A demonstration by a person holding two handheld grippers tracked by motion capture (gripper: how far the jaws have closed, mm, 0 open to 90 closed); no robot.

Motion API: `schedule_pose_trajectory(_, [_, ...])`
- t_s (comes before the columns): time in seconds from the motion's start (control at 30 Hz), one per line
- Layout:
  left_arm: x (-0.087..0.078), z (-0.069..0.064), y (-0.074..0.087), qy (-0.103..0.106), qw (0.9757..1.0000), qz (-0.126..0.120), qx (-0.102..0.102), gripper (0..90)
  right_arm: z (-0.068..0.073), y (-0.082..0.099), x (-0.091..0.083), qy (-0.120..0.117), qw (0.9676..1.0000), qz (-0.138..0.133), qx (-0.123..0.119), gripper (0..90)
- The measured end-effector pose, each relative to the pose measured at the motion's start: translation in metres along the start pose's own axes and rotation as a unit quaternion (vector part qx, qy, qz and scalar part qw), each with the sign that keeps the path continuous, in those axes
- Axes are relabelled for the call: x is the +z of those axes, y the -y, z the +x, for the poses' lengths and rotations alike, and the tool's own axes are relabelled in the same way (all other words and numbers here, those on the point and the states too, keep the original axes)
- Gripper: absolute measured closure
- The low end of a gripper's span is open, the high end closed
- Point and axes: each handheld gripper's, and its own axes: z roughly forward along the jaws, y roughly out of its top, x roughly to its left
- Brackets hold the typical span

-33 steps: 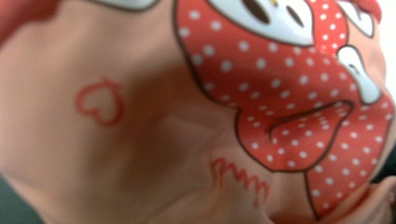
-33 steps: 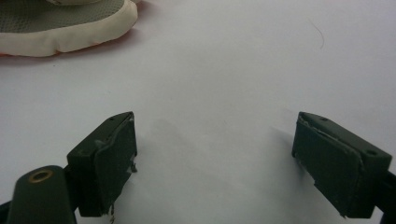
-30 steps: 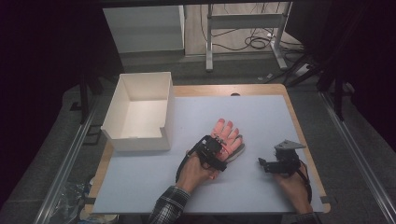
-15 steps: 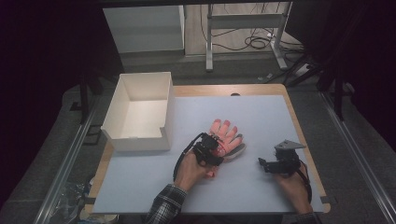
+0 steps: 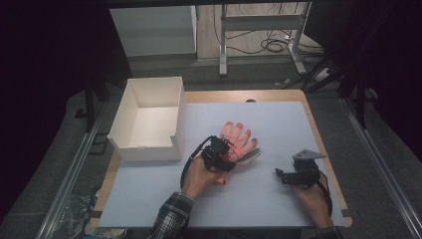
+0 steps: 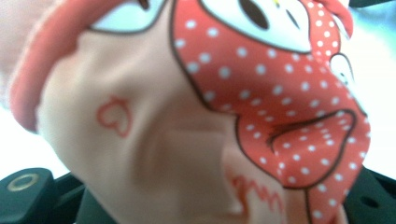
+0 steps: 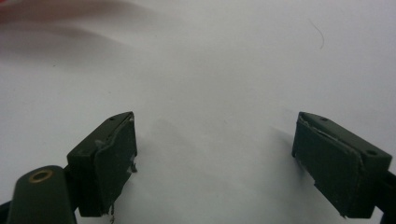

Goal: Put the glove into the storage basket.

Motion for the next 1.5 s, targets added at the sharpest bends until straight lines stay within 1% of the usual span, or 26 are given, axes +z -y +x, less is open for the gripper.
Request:
schedule_pose_trajectory(0.1, [-0.009, 0.003, -0.004, -0.007, 1.0000, -0.003, -0.001, 49.5, 0.000, 0.000, 0.000, 0.000, 1.0000, 0.000, 0.000, 14.1])
schedule_pose_trajectory(0.13, [-0.009, 0.003, -0.004, -0.007, 1.0000, -0.003, -0.001, 49.5, 0.000, 0.000, 0.000, 0.000, 1.0000, 0.000, 0.001, 14.1])
schedule_pose_trajectory(0.23, [-0.016, 0.006, -0.008, -0.016, 0.9999, -0.004, -0.001, 49.3, 0.000, 0.000, 0.000, 0.000, 1.0000, 0.000, 0.001, 14.1])
schedule_pose_trajectory(0.27, [-0.021, 0.008, -0.010, -0.021, 0.9998, -0.005, -0.001, 49.3, 0.000, 0.000, 0.000, 0.000, 1.0000, 0.000, 0.001, 14.1])
schedule_pose_trajectory(0.3, [-0.021, 0.008, -0.010, -0.021, 0.9998, -0.005, -0.001, 49.3, 0.000, 0.000, 0.000, 0.000, 1.0000, 0.000, 0.001, 14.1])
schedule_pose_trajectory(0.33, [-0.026, 0.010, -0.013, -0.025, 0.9997, -0.006, -0.002, 49.2, 0.000, 0.000, 0.000, 0.000, 1.0000, 0.000, 0.002, 14.1])
schedule_pose_trajectory(0.43, [-0.031, 0.013, -0.016, -0.028, 0.9996, -0.006, -0.003, 49.1, 0.000, 0.000, 0.000, 0.000, 1.0000, 0.001, 0.002, 14.1])
schedule_pose_trajectory(0.47, [-0.035, 0.016, -0.018, -0.030, 0.9995, -0.007, -0.006, 49.0, 0.000, 0.000, 0.000, 0.000, 1.0000, 0.000, 0.001, 14.1])
schedule_pose_trajectory(0.5, [-0.035, 0.016, -0.018, -0.030, 0.9995, -0.007, -0.006, 49.0, 0.000, 0.000, 0.000, 0.000, 1.0000, 0.000, 0.001, 14.1])
schedule_pose_trajectory(0.6, [-0.045, 0.024, -0.023, -0.034, 0.9993, -0.007, -0.013, 48.8, 0.000, 0.000, 0.000, 0.000, 1.0000, 0.000, 0.001, 14.1])
schedule_pose_trajectory(0.63, [-0.045, 0.024, -0.023, -0.034, 0.9993, -0.007, -0.013, 48.8, 0.000, 0.000, 0.000, 0.000, 1.0000, 0.000, 0.001, 14.1])
schedule_pose_trajectory(0.8, [-0.061, 0.037, -0.030, -0.041, 0.9989, -0.006, -0.022, 48.6, 0.000, 0.000, 0.000, 0.000, 1.0000, -0.001, 0.002, 14.1])
schedule_pose_trajectory(0.93, [-0.076, 0.047, -0.037, -0.056, 0.9978, -0.010, -0.033, 48.3, 0.000, 0.000, 0.000, 0.000, 1.0000, -0.001, 0.002, 14.1])
schedule_pose_trajectory(0.97, [-0.076, 0.047, -0.037, -0.056, 0.9978, -0.010, -0.033, 48.2, 0.000, 0.000, 0.000, 0.000, 1.0000, -0.001, 0.002, 14.1])
schedule_pose_trajectory(1.0, [-0.081, 0.051, -0.039, -0.063, 0.9973, -0.010, -0.037, 48.1, 0.000, 0.000, 0.000, 0.000, 1.0000, -0.001, 0.002, 14.1])
schedule_pose_trajectory(1.07, [-0.084, 0.054, -0.041, -0.067, 0.9969, -0.011, -0.039, 48.1, 0.000, 0.000, 0.000, 0.000, 1.0000, -0.001, 0.002, 14.1])
schedule_pose_trajectory(1.1, [-0.090, 0.058, -0.043, -0.071, 0.9964, -0.012, -0.044, 48.0, 0.000, 0.000, 0.000, 0.000, 1.0000, -0.001, 0.002, 14.1])
schedule_pose_trajectory(1.2, [-0.098, 0.065, -0.045, -0.077, 0.9956, -0.017, -0.051, 47.9, 0.000, 0.000, 0.000, -0.001, 1.0000, -0.001, 0.002, 14.1])
schedule_pose_trajectory(1.23, [-0.098, 0.065, -0.045, -0.077, 0.9956, -0.017, -0.051, 47.9, 0.000, 0.000, 0.000, -0.001, 1.0000, -0.001, 0.002, 14.1])
schedule_pose_trajectory(1.27, [-0.104, 0.069, -0.047, -0.081, 0.9949, -0.020, -0.057, 47.9, 0.000, 0.000, 0.000, -0.001, 1.0000, -0.001, 0.001, 14.1])
schedule_pose_trajectory(1.33, [-0.106, 0.071, -0.047, -0.084, 0.9945, -0.022, -0.058, 47.8, 0.000, 0.000, 0.000, -0.001, 1.0000, -0.001, 0.000, 14.1])
schedule_pose_trajectory(1.37, [-0.109, 0.074, -0.048, -0.087, 0.9940, -0.022, -0.063, 47.8, 0.000, 0.000, 0.000, -0.001, 1.0000, 0.000, 0.000, 14.1])
schedule_pose_trajectory(1.4, [-0.111, 0.076, -0.048, -0.088, 0.9937, -0.023, -0.066, 47.8, 0.000, 0.000, 0.000, -0.001, 1.0000, 0.000, 0.000, 14.1])
schedule_pose_trajectory(1.43, [-0.115, 0.081, -0.048, -0.085, 0.9932, -0.028, -0.075, 47.7, 0.000, 0.000, 0.000, -0.001, 1.0000, 0.000, 0.000, 14.1])
schedule_pose_trajectory(1.47, [-0.117, 0.084, -0.049, -0.076, 0.9933, -0.032, -0.081, 47.7, 0.000, 0.000, 0.000, -0.001, 1.0000, 0.000, 0.000, 14.1])
schedule_pose_trajectory(1.5, [-0.120, 0.085, -0.049, -0.079, 0.9929, -0.033, -0.082, 47.7, 0.000, 0.000, 0.000, -0.001, 1.0000, 0.000, 0.000, 14.1])
